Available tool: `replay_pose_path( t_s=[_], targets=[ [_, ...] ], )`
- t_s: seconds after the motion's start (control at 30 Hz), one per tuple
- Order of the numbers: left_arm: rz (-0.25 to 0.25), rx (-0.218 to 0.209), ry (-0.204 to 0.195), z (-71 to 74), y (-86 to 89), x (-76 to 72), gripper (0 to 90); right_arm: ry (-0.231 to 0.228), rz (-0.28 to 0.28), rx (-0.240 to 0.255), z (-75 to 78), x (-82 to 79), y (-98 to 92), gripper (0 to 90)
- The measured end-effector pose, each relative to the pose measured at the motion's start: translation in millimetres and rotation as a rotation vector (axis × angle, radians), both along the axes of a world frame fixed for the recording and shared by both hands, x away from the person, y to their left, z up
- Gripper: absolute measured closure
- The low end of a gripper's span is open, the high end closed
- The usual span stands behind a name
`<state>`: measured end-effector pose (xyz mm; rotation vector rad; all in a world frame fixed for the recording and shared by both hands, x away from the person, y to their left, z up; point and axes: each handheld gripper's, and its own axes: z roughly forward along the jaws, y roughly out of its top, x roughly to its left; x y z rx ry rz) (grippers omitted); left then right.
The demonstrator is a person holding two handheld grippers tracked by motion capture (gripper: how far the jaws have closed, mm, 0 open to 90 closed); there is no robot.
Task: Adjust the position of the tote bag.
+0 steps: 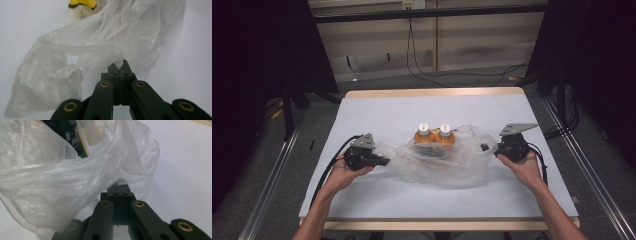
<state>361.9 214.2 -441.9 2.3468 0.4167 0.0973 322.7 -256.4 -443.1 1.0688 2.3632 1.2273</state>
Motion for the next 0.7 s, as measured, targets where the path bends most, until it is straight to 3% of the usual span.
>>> replay_pose_path(
  t_s=[0.13, 0.27, 0.4, 0.47, 0.6, 0.7],
  targets=[
    [-0.013, 0.046, 0.004, -4.5, -3.3, 0.8, 90.0, 0.028, -0.007, -0.027, -8.9, 3.1, -3.2, 90.0],
    [0.016, 0.074, -0.011, -9.7, -2.6, 2.1, 90.0, 0.048, -0.016, -0.042, -15.8, 5.2, -5.9, 90.0],
    [0.043, 0.071, -0.010, -15.4, 0.6, 6.1, 90.0, 0.062, -0.026, -0.083, -23.3, 8.8, -7.5, 90.0],
    [0.053, 0.092, -0.025, -17.3, 1.5, 7.6, 90.0, 0.070, -0.049, -0.096, -26.6, 11.2, -9.8, 90.0],
    [0.070, 0.088, -0.021, -21.2, 2.9, 10.4, 90.0, 0.084, -0.061, -0.117, -33.7, 15.5, -12.3, 90.0],
    [0.084, 0.109, -0.021, -24.0, 4.2, 13.4, 90.0, 0.094, -0.076, -0.141, -37.6, 18.9, -12.4, 90.0]
  ],
)
